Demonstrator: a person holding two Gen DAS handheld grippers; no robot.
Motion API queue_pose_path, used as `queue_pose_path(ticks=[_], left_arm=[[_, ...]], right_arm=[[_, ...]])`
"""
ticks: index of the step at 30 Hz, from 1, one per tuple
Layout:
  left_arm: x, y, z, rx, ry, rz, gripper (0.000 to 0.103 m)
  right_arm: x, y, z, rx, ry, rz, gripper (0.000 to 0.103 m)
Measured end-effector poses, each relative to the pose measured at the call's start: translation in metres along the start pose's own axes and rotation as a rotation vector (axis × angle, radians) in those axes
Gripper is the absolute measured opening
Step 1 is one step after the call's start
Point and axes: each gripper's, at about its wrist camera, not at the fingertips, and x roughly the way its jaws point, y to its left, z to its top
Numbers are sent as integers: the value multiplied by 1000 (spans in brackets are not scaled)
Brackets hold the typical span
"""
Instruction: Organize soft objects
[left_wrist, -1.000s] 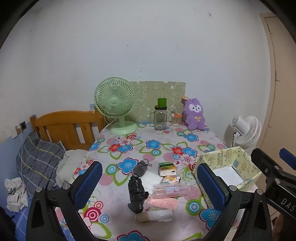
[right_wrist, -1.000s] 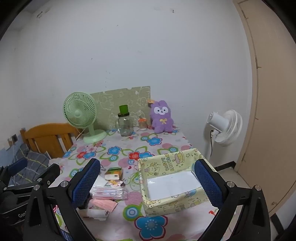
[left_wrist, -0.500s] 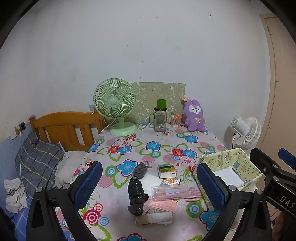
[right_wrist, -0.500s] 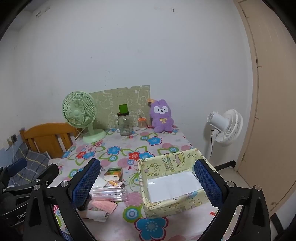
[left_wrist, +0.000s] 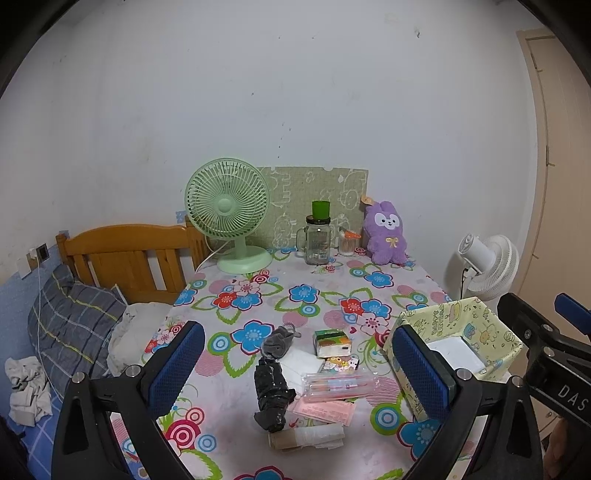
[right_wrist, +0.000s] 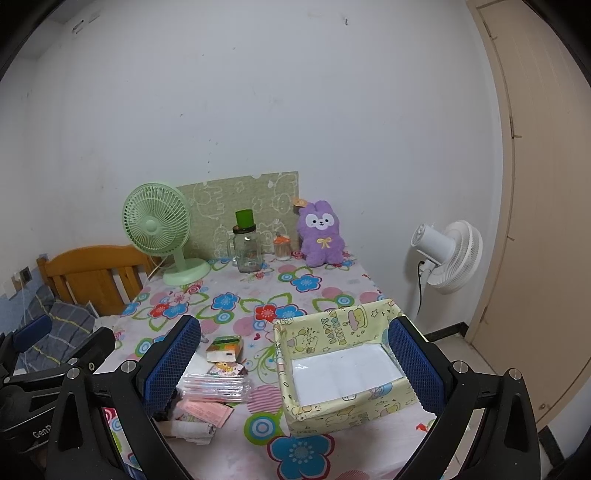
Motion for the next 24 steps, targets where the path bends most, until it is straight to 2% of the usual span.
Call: queue_pose_path(ticks=[24], left_arm=[[-3, -2, 0, 4, -11, 0, 102]], right_arm=[[-4, -1, 4, 7, -1, 1, 103]])
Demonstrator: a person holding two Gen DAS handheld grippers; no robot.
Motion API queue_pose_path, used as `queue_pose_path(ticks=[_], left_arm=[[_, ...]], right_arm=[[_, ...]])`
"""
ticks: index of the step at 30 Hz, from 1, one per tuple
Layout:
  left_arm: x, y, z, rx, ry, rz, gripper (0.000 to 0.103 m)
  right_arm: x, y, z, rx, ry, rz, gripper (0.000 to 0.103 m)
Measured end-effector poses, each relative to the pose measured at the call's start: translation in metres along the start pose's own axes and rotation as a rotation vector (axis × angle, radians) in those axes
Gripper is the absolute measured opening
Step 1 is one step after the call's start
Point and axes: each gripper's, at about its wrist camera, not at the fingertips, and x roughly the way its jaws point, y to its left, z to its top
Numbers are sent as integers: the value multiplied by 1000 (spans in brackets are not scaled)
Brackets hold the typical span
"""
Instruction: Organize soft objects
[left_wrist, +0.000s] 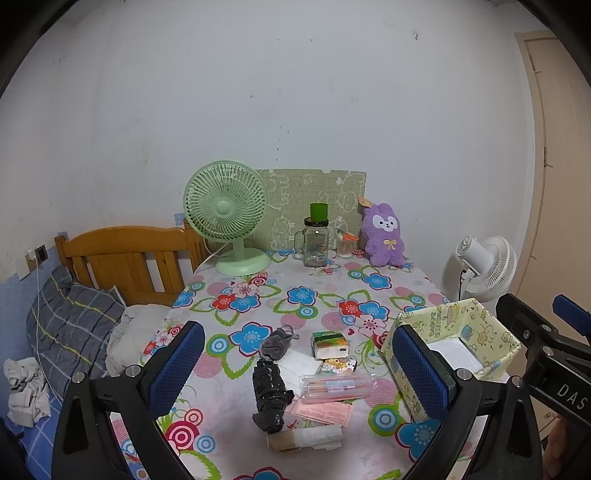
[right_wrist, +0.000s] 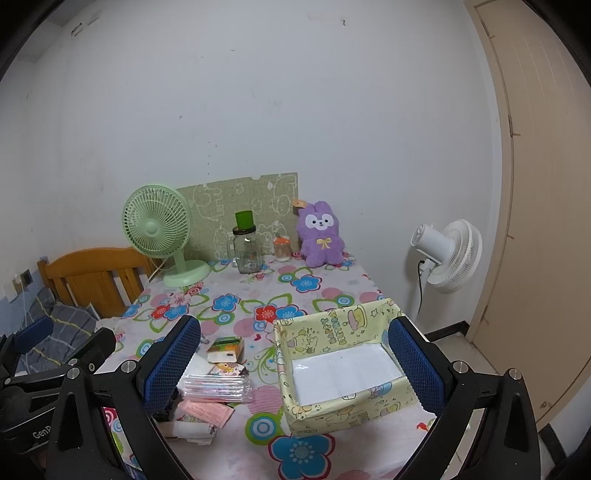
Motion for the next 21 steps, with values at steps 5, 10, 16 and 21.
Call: queue_pose_path(ticks=[5, 10, 16, 21], left_arm=[[0, -1, 0, 1, 0, -1, 102], [-1, -1, 0, -1, 3, -4, 102], [-2, 0, 0, -2, 1, -6, 102], [-1, 1, 0, -3, 2, -7, 102]], right_arm=[[0, 0, 1, -1, -1, -2, 103], [0, 0, 1, 0, -1, -3, 103], [0, 0, 2, 1, 0, -1, 103], [1, 2, 2, 1, 6, 1, 103]])
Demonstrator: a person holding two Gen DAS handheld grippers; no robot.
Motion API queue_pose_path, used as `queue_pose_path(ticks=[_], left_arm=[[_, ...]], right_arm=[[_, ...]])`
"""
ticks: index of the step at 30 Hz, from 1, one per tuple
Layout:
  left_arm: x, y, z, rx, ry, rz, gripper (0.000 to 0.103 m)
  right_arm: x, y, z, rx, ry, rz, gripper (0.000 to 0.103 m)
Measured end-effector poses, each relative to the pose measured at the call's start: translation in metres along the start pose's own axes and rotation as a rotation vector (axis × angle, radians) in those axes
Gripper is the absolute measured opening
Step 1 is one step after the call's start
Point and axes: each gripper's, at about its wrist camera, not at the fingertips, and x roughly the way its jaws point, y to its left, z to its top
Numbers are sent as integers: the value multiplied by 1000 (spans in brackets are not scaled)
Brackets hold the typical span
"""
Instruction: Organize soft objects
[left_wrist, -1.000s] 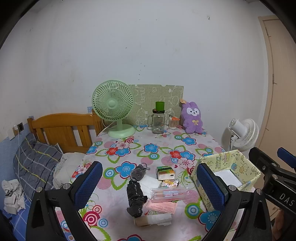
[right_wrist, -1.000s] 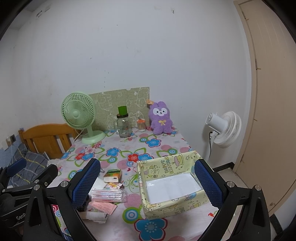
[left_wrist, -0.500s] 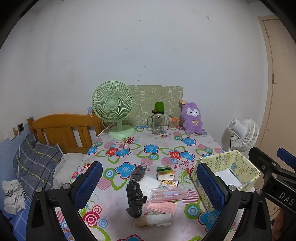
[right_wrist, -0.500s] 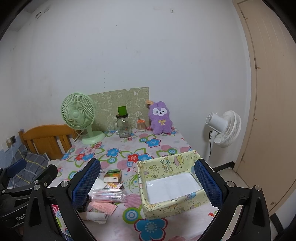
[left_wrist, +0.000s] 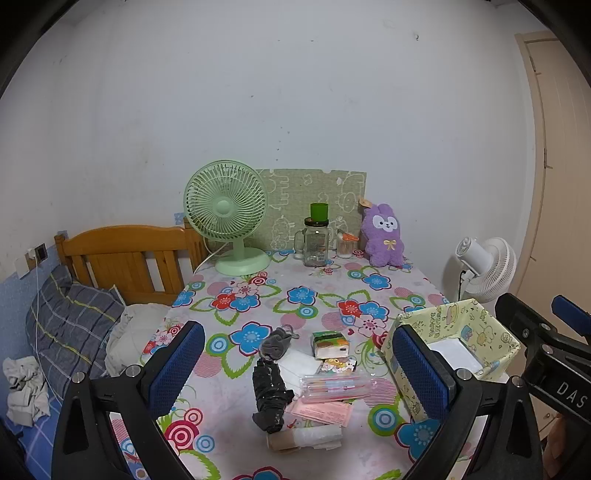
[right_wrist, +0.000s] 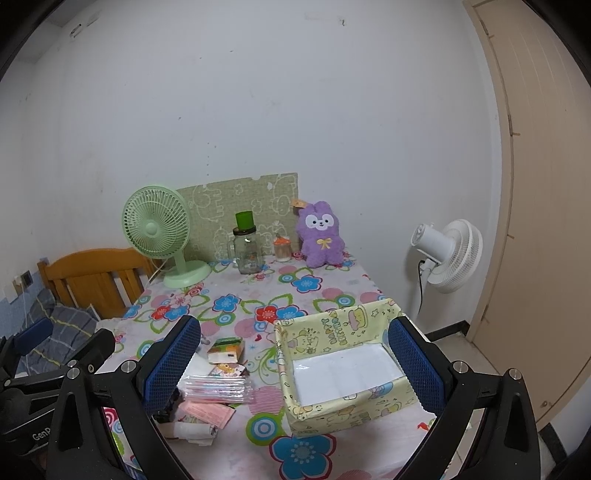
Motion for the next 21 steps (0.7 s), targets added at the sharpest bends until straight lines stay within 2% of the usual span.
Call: queue_pose_path(ticks=[21], left_arm=[[10, 7, 2, 5, 7, 17, 102]], right_arm=[[15, 9, 1, 2, 16, 5, 102]])
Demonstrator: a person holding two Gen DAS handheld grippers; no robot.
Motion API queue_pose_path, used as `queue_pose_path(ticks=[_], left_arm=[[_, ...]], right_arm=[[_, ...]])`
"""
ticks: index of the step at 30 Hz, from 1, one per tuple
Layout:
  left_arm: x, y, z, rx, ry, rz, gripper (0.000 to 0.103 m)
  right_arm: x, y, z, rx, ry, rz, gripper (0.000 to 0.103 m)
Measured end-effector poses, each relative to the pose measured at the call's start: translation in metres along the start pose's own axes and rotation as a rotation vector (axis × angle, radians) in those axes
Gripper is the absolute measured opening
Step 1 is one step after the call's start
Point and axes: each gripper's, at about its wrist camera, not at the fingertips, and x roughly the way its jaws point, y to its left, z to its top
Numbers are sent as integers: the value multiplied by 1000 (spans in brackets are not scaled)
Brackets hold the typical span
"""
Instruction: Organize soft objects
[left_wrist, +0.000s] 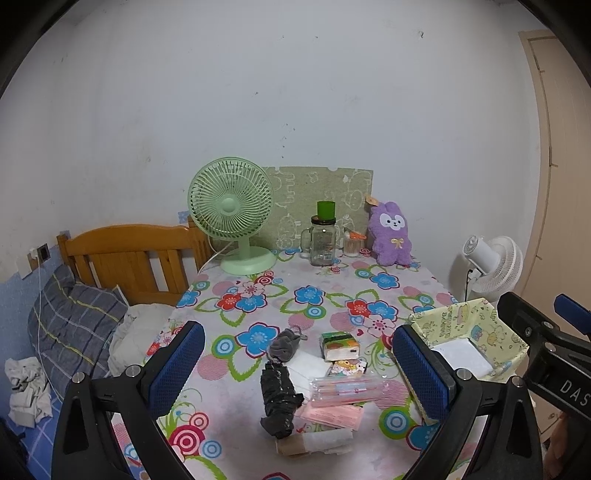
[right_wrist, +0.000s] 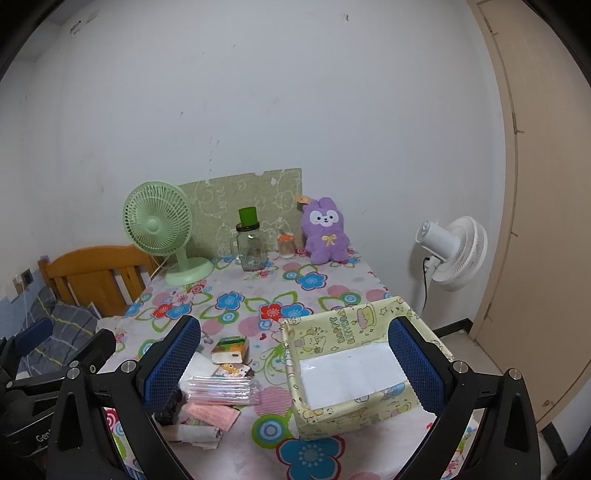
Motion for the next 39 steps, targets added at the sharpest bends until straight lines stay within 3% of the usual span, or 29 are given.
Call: queue_pose_path(ticks=[15, 39], left_arm=[[55, 15, -17, 19, 109, -15, 99], [130, 45, -65, -10, 303, -26, 93]], right_arm=[[50, 23, -8, -34, 71, 54, 98], [120, 74, -58, -10, 205, 108, 96]])
